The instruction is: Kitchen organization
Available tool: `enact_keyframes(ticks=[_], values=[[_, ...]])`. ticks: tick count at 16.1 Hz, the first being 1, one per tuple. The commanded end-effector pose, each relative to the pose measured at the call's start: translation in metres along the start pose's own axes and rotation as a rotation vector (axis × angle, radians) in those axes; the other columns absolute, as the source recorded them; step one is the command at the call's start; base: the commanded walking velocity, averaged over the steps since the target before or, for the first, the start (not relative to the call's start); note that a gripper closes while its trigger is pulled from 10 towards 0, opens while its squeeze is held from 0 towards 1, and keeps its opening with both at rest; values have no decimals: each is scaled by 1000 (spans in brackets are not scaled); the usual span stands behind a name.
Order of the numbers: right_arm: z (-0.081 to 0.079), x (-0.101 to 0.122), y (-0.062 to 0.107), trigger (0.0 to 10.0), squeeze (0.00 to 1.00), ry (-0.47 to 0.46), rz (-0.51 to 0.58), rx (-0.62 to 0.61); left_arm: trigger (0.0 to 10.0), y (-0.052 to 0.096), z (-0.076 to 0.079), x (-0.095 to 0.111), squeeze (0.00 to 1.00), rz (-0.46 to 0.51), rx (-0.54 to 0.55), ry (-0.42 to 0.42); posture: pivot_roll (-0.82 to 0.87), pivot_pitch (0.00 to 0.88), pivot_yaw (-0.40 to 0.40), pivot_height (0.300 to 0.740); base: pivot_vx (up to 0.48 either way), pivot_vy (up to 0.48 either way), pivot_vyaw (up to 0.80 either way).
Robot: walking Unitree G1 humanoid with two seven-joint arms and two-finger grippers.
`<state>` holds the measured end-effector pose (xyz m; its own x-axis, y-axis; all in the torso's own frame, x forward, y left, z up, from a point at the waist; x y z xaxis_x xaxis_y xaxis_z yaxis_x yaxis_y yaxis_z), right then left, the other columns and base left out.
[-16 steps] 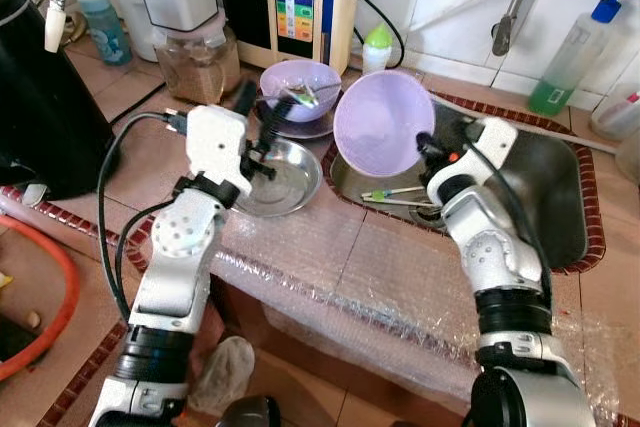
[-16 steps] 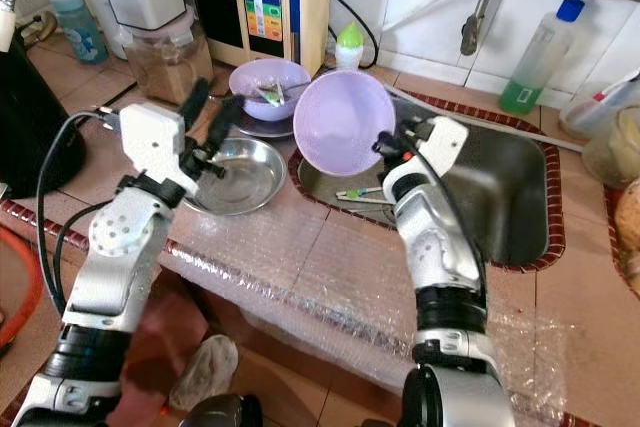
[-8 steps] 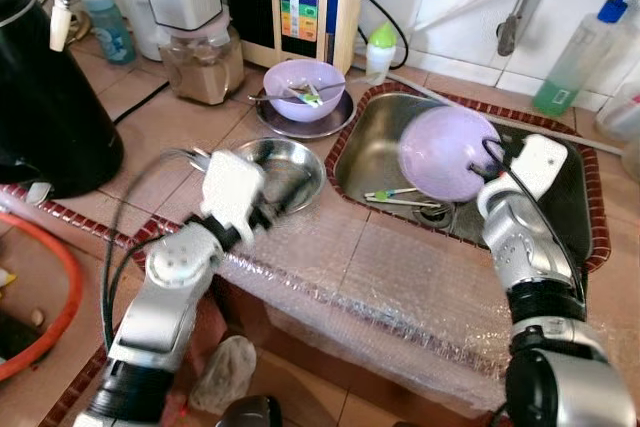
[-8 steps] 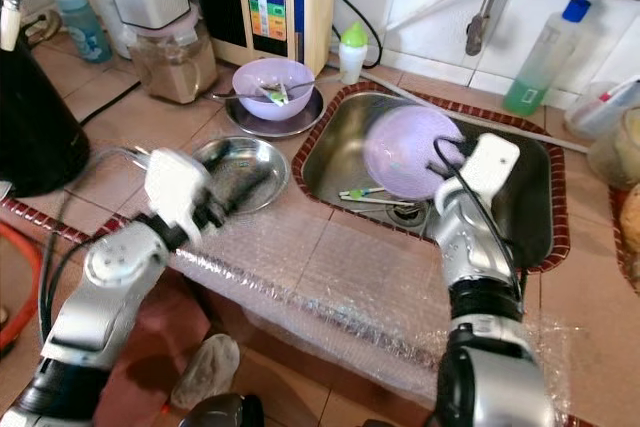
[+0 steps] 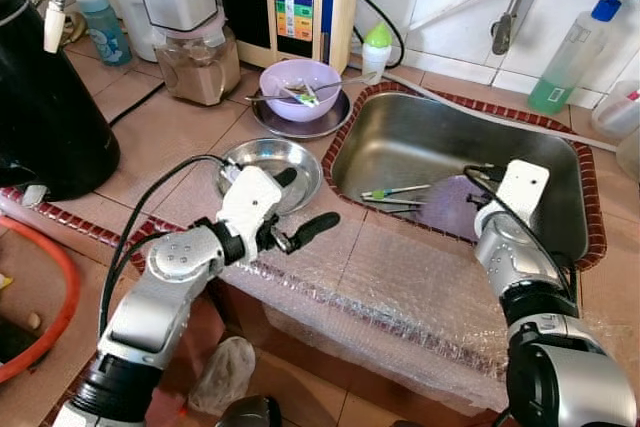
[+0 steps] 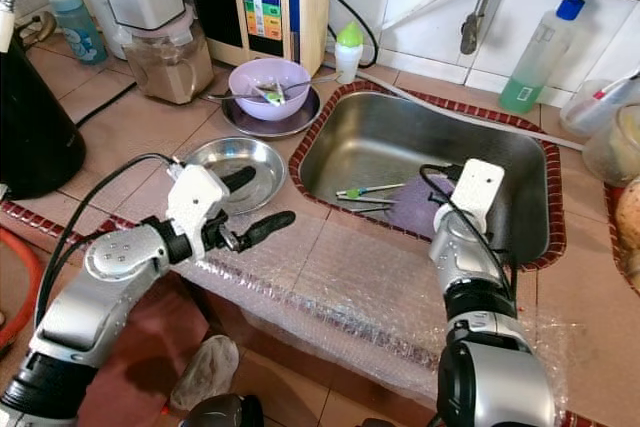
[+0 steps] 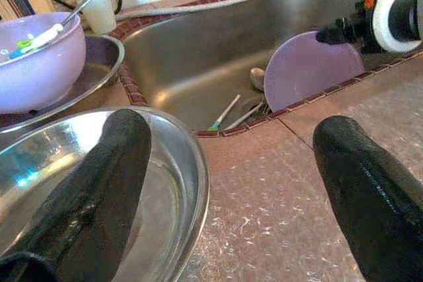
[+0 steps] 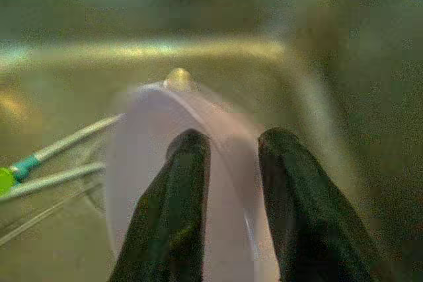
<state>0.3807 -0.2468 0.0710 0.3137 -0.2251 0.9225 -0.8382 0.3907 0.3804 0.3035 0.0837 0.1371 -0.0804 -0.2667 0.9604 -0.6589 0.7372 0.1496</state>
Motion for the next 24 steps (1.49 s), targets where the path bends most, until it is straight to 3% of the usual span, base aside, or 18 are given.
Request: enact_keyframes(ticks=[1, 2, 3, 4, 7, 9, 12, 13, 14, 15, 16, 17, 19, 20, 21, 22, 23, 24], values=[[-12, 13, 1, 10000, 1000, -4, 47, 60, 10000, -1, -1, 1, 1000, -13, -11, -16, -9, 25, 5, 740, 0, 0, 0], [-17, 17, 3, 10000, 1000, -24, 62, 93, 10000, -1, -3, 1, 1000, -16, 2, -18, -9, 25, 5, 740, 0, 0, 0], [-30, 22, 6, 10000, 1000, -120, 70, 176, 10000, 0, -6, 1, 1000, -14, 16, -20, -9, 25, 5, 740, 0, 0, 0], [-36, 26, 8, 10000, 1000, -149, 85, 210, 10000, -1, -13, 4, 1000, -2, 60, -27, -17, 28, 6, 740, 0, 0, 0], [-56, 44, 23, 10000, 1000, -245, 194, 370, 10000, 4, -44, 6, 1000, 14, 263, -46, -16, 30, 1, 740, 0, 0, 0], [-70, 42, 35, 10000, 1000, -228, 213, 482, 10000, 17, -72, 0, 1000, 8, 477, 22, -20, 30, -2, 740, 0, 0, 0], [-93, 43, 60, 10000, 1000, -142, 279, 677, 10000, 34, -94, -25, 1000, -60, 666, 161, -23, 32, -5, 740, 0, 0, 0], [-100, 43, 69, 10000, 953, -122, 286, 740, 10000, 38, -99, -31, 1000, -76, 700, 190, -25, 34, -4, 740, 0, 0, 0], [-103, 41, 75, 10000, 0, -72, 297, 773, 10000, 41, -103, -38, 1000, -100, 728, 220, -25, 34, -4, 740, 0, 0, 0], [-105, 37, 80, 10000, 0, -42, 292, 798, 10000, 43, -105, -47, 1000, -134, 747, 264, -25, 34, -4, 740, 0, 0, 0], [-107, 35, 86, 10000, 0, -67, 276, 845, 10000, 43, -105, -51, 541, -142, 751, 313, -25, 34, -4, 740, 0, 0, 0], [-108, 33, 91, 10000, 0, -52, 276, 882, 10000, 40, -105, -52, 0, -136, 743, 353, -29, 30, 2, 740, 0, 0, 0], [-111, 27, 101, 10000, 0, -14, 270, 938, 10000, 32, -101, -54, 0, -123, 706, 443, -34, 29, 7, 740, 0, 0, 0], [-112, 24, 105, 10000, 0, 22, 273, 947, 8275, 29, -100, -55, 0, -122, 698, 473, -40, 29, 11, 740, 0, 0, 0], [-112, 23, 105, 10000, 0, 39, 277, 938, 7725, 27, -99, -55, 0, -120, 688, 488, -40, 29, 11, 740, 0, 0, 0], [-111, 21, 105, 10000, 0, 30, 268, 936, 2588, 25, -99, -55, 0, -112, 684, 526, -40, 29, 11, 740, 0, 0, 0], [-110, 19, 106, 10000, 0, 31, 264, 936, 0, 24, -98, -55, 0, -114, 673, 537, -40, 29, 11, 740, 0, 0, 0], [-111, 17, 108, 10000, 0, 44, 259, 943, 0, 22, -98, -55, 0, -119, 664, 547, -48, 26, 16, 740, 0, 0, 0]])
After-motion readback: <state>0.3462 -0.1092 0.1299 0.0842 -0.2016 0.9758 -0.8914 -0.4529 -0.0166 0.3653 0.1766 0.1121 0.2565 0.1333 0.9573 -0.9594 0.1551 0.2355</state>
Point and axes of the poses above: a point about 5 cm out from each wrist's last joint towards the gripper, its own y axis pointing back from the gripper into the wrist, its own x axis along the axis of the wrist's last joint, z = x × y, the point moved 4 cm from there along -y, pointing out of the wrist towards the gripper, and after that the axes turned 3 degrees about -y, right-handed, at the moved point
